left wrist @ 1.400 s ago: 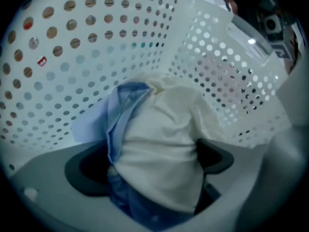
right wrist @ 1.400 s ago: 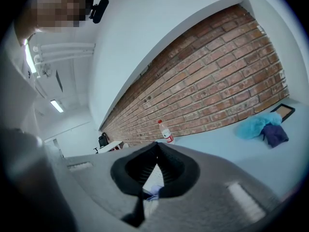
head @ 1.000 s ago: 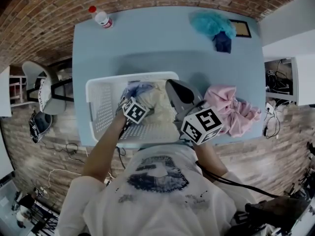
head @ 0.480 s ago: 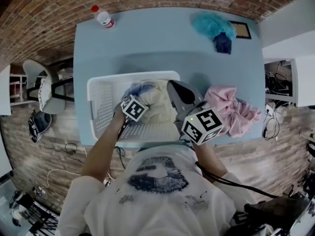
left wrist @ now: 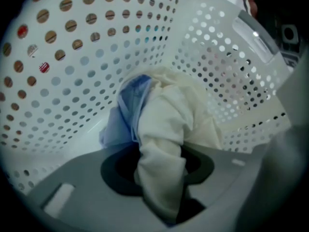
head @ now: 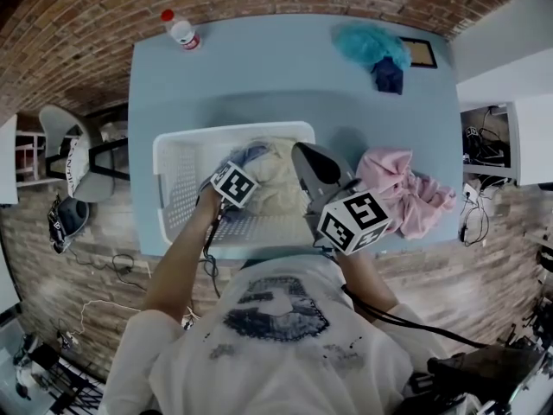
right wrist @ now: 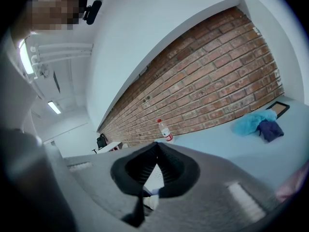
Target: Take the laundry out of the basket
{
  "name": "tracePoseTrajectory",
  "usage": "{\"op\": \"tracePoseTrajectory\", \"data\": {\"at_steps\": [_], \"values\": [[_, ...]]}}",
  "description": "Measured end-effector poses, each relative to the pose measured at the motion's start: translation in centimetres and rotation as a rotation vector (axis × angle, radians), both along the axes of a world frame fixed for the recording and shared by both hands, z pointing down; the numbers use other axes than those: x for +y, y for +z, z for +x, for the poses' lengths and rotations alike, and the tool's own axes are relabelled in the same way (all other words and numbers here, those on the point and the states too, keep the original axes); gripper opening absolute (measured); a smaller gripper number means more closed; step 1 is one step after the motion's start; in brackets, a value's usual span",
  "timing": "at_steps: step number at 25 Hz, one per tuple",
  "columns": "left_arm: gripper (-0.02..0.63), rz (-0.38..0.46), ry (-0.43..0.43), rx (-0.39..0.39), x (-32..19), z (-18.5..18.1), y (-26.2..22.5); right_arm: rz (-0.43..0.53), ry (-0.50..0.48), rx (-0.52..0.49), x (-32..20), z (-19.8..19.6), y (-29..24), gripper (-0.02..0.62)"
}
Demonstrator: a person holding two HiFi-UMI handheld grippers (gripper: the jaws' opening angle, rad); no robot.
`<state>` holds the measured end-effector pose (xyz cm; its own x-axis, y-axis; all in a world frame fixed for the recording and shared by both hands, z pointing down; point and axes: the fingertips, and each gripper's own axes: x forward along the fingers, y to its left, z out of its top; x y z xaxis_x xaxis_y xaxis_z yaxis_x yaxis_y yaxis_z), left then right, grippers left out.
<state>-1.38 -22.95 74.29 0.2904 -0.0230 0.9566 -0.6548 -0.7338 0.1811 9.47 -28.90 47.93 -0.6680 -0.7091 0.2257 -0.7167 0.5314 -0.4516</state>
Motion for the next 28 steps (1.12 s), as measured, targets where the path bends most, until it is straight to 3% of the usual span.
{"op": "tracePoseTrajectory", "data": {"at_steps": [9,19,24,28], "values": [[0.176,0.066,-0.02,0.02,-0.7,-0.4,-3.2,0.009,0.005,-0.001,1.5,-0.4,-0.5,-0.003],[0.176,0.179,-0.099,0.092,-0.6,-1.9,-8.9,0.036,0.015,0.009,4.5,-1.6,-1.9,-0.003],[0.176,0.217,-0.166,0.237,0.5,-1.2,-13.3,0.053,0.031,0.022,6.5,-2.3,-2.9,-0.003],[0.176,0.343,-0.221,0.282,0.7,-2.6,-17.3,0.071,0.044,0.036,8.3,-3.0,-3.8,-0.003]]}}
